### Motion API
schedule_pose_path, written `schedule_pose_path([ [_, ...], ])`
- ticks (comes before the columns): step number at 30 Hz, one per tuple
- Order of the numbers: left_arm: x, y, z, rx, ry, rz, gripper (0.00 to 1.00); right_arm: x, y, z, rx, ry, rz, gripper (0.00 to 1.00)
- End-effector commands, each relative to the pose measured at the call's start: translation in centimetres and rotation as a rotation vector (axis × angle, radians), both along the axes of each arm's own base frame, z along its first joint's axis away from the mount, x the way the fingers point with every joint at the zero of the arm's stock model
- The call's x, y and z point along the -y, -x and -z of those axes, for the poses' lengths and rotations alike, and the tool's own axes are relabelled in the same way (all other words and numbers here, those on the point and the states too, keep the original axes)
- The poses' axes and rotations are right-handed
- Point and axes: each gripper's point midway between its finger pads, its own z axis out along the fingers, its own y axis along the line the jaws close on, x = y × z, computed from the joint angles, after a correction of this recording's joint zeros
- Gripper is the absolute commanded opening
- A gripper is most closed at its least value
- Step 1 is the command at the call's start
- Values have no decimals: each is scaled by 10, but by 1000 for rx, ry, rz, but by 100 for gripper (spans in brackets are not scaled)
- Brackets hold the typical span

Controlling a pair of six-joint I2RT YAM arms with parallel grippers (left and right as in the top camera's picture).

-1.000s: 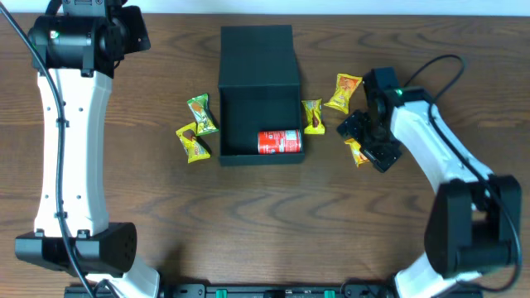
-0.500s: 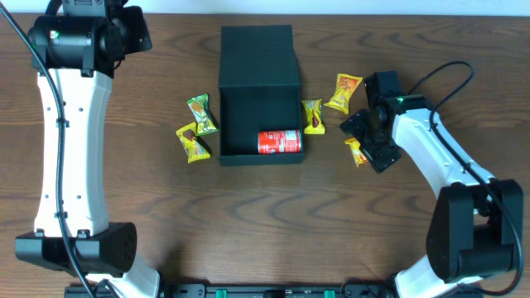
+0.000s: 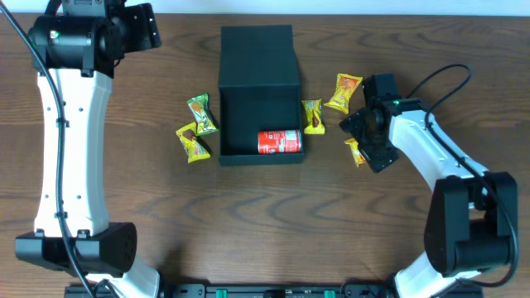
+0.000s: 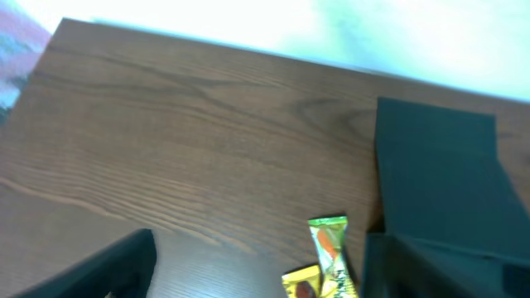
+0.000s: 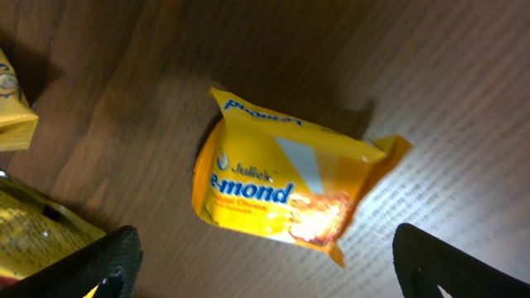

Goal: Pack container
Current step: 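Move the right gripper to the yellow Le-mond packet right of box, then close the right gripper on the yellow Le-mond packet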

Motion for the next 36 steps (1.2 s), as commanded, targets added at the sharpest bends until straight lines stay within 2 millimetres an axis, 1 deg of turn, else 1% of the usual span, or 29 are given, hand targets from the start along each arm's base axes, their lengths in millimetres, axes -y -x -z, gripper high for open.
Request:
schedule_pose_path([
  [1,-4,4,-8,17,-13,6,96,4,0,8,-7,12,21,98],
  [7,-4,4,-8,16,-15,8,95,4,0,18,-27,12,21,96],
  [15,-4,4,-8,15,-20,13,95,6,0,24,-38,23,28,95],
  [20,-4,4,-8,14,-21,14,95,5,2,33,-59,21,29,94],
  [25,-4,4,-8,14,-21,14,95,7,-2,33,-44,31,32,93],
  [28,-4,4,-8,14,-21,14,95,12,-3,33,-42,44,38,91],
  [31,-4,4,-8,13,-26,19,95,17,-3,33,-41,49,50,92],
  [36,-4,4,-8,13,-26,19,95,22,-4,33,-41,50,56,88],
])
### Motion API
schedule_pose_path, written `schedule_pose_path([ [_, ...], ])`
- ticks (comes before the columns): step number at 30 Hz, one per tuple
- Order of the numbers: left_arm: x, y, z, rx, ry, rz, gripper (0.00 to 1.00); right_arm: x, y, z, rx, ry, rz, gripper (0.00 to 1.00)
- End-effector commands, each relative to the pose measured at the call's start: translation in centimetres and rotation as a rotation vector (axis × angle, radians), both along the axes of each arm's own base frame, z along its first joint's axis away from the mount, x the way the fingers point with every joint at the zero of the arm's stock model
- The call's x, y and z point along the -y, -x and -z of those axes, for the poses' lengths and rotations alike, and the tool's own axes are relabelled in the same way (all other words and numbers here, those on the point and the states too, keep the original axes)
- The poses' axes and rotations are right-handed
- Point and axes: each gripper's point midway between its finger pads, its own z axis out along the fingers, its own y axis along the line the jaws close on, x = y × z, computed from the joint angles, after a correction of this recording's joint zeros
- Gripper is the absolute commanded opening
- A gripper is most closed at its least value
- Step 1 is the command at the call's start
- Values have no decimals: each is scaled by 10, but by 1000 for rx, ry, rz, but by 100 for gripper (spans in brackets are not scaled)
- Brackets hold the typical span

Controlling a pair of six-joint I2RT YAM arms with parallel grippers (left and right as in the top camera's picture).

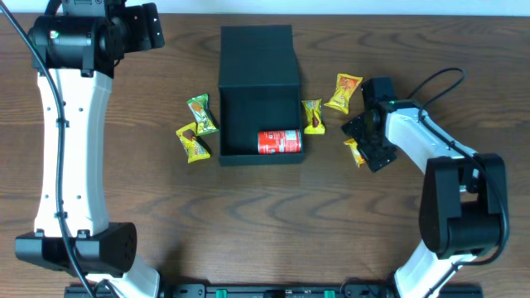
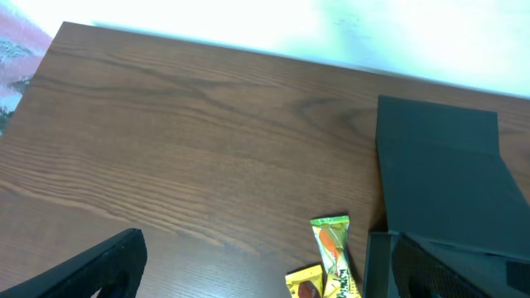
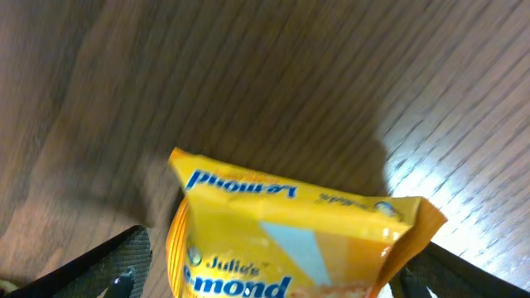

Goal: Pack container
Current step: 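Close the right gripper on the yellow Le-mond packet, then lift the packet and carry it over the black box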

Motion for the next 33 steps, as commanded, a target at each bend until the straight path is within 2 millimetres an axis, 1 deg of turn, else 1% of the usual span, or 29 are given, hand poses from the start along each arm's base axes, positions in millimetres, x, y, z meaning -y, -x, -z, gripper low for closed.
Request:
schedule_pose_path([
  [1,-4,4,-8,16,-10,3,95,8,1,3,-5,25,21,88],
  [2,-4,4,-8,16,-10,3,95,8,2,3,-6,25,20,87],
  [6,-4,4,-8,16,-10,3,95,7,2,3,-6,26,15,78],
  [11,-4,4,-8,16,-10,3,95,7,2,3,-6,26,14,74],
  [15,-4,4,-8,16,-10,3,96,7,2,3,-6,26,14,67],
  [20,-4,4,-8,16,-10,3,95,7,2,3,-6,26,14,64],
  [27,-4,4,-8,16,-9,3,95,7,2,3,-7,22,10,58],
  [33,-4,4,-8,16,-9,3,95,7,2,3,-7,21,9,55],
])
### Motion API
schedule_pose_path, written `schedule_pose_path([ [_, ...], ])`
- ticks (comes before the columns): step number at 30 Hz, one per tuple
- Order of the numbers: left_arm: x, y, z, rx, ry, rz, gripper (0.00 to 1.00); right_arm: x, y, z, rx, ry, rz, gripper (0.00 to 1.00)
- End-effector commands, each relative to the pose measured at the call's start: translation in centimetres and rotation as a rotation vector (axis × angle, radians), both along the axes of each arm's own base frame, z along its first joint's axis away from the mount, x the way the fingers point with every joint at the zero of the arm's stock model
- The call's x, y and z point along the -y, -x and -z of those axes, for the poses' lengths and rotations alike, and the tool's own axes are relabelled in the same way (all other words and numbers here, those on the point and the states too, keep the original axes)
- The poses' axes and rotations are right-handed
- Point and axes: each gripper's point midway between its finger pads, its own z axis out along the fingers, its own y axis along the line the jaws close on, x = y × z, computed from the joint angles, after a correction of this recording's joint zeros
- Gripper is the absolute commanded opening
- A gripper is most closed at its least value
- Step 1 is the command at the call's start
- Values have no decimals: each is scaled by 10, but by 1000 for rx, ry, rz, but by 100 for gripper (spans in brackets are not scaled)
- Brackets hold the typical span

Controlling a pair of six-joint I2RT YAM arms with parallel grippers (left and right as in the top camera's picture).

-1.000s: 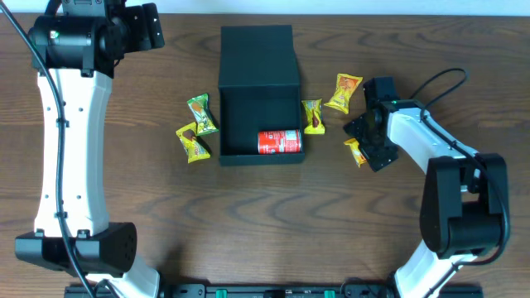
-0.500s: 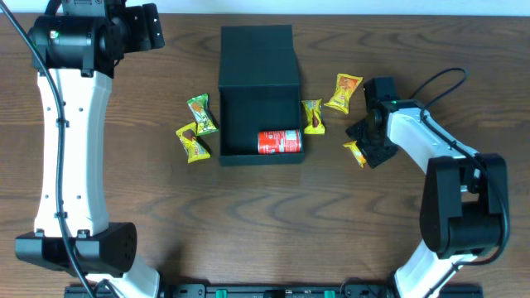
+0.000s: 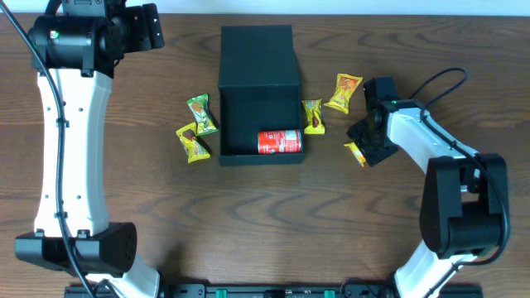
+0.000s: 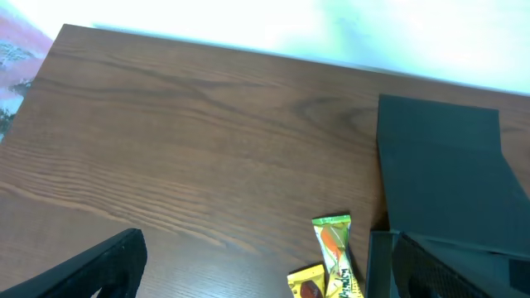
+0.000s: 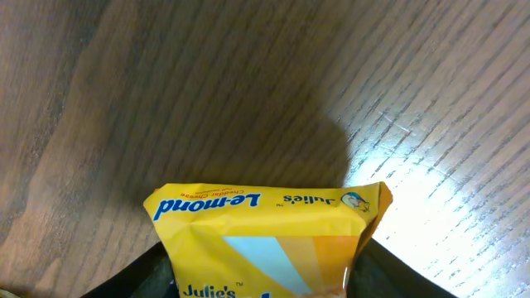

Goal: Pack container
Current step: 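Lift the packet and carry it over the black box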

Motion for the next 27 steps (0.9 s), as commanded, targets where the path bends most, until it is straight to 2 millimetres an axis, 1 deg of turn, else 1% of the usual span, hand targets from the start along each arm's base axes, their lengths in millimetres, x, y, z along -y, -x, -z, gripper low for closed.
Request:
schedule_pose_path([
  [1,-4,4,-8,18,-4,-3,95,4,2,3,-7,14,5,55],
  [4,-4,4,-8,18,-4,-3,95,3,1,3,-6,9,-4,52],
  [7,-4,4,-8,18,-4,-3,95,0,-6,-2,12,-2,-42,48],
  [9,-4,4,-8,18,-4,-3,95,-4,-14,-9,31,-13,-73,46],
  [11,-4,4,-8,18,-5,-4,95,-7,-24,-21,51,-22,-103,43],
  [14,-9,5,-9,19,-27,-25,95,-11,-46,-52,103,-24,-173,42],
  [16,-15,5,-9,20,-34,-41,95,-17,-62,-76,147,-38,-226,41],
  [18,-23,6,-9,18,-27,-58,95,-30,-80,-109,215,-62,-305,40],
  [20,-33,7,-7,13,-11,-75,95,-44,-94,-139,281,-75,-385,40],
  [22,-44,10,-6,7,14,-99,95,-61,-104,-169,346,-74,-458,40],
  [24,-56,13,-3,-2,31,-119,95,-85,-110,-197,412,-66,-539,38],
  [25,-64,15,-2,-9,36,-136,95,-102,-112,-211,450,-64,-591,36],
  [26,-73,19,-1,-17,38,-157,95,-124,-111,-224,486,-67,-648,33],
  [27,-78,21,1,-23,38,-169,95,-138,-108,-230,501,-72,-680,30],
])
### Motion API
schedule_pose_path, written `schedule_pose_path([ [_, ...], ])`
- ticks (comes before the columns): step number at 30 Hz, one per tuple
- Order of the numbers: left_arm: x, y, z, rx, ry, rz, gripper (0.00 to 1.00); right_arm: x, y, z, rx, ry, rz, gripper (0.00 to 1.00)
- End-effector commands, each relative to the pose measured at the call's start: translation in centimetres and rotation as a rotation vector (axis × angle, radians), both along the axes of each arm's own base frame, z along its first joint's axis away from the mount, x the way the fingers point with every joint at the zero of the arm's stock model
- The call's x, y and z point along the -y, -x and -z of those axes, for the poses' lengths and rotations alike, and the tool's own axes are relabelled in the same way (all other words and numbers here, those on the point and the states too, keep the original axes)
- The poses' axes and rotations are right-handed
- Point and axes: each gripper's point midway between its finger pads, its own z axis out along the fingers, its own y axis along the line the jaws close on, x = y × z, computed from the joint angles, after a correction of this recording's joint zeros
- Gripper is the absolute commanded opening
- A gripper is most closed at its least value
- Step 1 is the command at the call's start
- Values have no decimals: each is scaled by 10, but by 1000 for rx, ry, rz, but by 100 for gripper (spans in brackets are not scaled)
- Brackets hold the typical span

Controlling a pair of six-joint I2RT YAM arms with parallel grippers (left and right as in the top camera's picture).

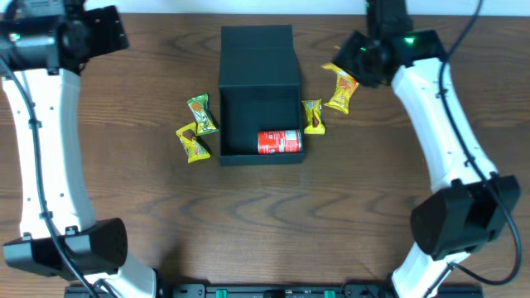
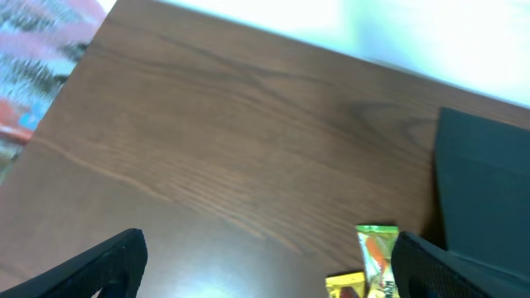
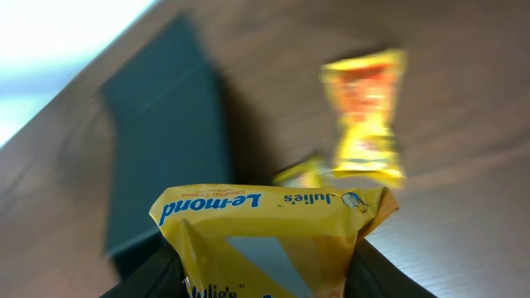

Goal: Pack container
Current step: 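Lift the packet and carry it over the black box, then lower the yellow packet into the box beside the can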

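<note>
The black container (image 1: pixel 258 99) stands open at the table's middle with a red can (image 1: pixel 279 142) inside at its near end. My right gripper (image 1: pixel 362 60) hangs in the air beside the container's far right corner, shut on a yellow Le-mond snack packet (image 3: pixel 265 236). In the right wrist view the container (image 3: pixel 166 141) lies below and to the left. My left gripper (image 1: pixel 93 31) is open and empty at the far left, its fingers (image 2: pixel 91 265) wide apart over bare wood.
An orange-yellow packet (image 1: pixel 342 89) and a small yellow one (image 1: pixel 312 116) lie right of the container. A green packet (image 1: pixel 201 114) and a yellow one (image 1: pixel 192 142) lie on its left. The table's back edge runs just behind both grippers.
My right gripper has gone from table level right of the container up to its far right corner, carrying the Le-mond packet. My left arm has shifted further left.
My right gripper was open above the Le-mond packet lying right of the container. Then its fingers stood lower, around the packet, then shut on it on the table. Now the packet is held in the air near the container's back. The left gripper stayed open throughout.
</note>
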Motion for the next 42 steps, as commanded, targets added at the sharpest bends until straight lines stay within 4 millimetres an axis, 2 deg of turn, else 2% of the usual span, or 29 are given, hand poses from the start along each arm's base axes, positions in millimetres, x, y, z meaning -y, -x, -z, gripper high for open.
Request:
schedule_pose_path([
  [1,-14,11,-4,2,20,-32,95,-58,12,-22,67,8,-186,25],
  [7,-25,16,-2,-11,22,-60,95,-145,49,-13,84,33,-424,21],
  [9,-25,16,-2,-12,22,-60,96,-168,62,-2,70,61,-478,18],
  [11,-25,17,-1,-15,23,-59,95,-180,71,9,44,76,-519,17],
  [15,-25,19,1,-28,25,-59,95,-186,85,35,-27,131,-552,17],
  [24,-24,22,3,-43,27,-60,95,-201,100,91,-149,202,-580,16],
  [30,-24,21,3,-41,27,-60,96,-210,110,99,-151,245,-591,16],
  [36,-24,22,3,-43,25,-57,95,-207,113,105,-160,299,-534,16],
  [42,-24,21,3,-43,25,-57,95,-209,116,123,-207,292,-522,18],
])
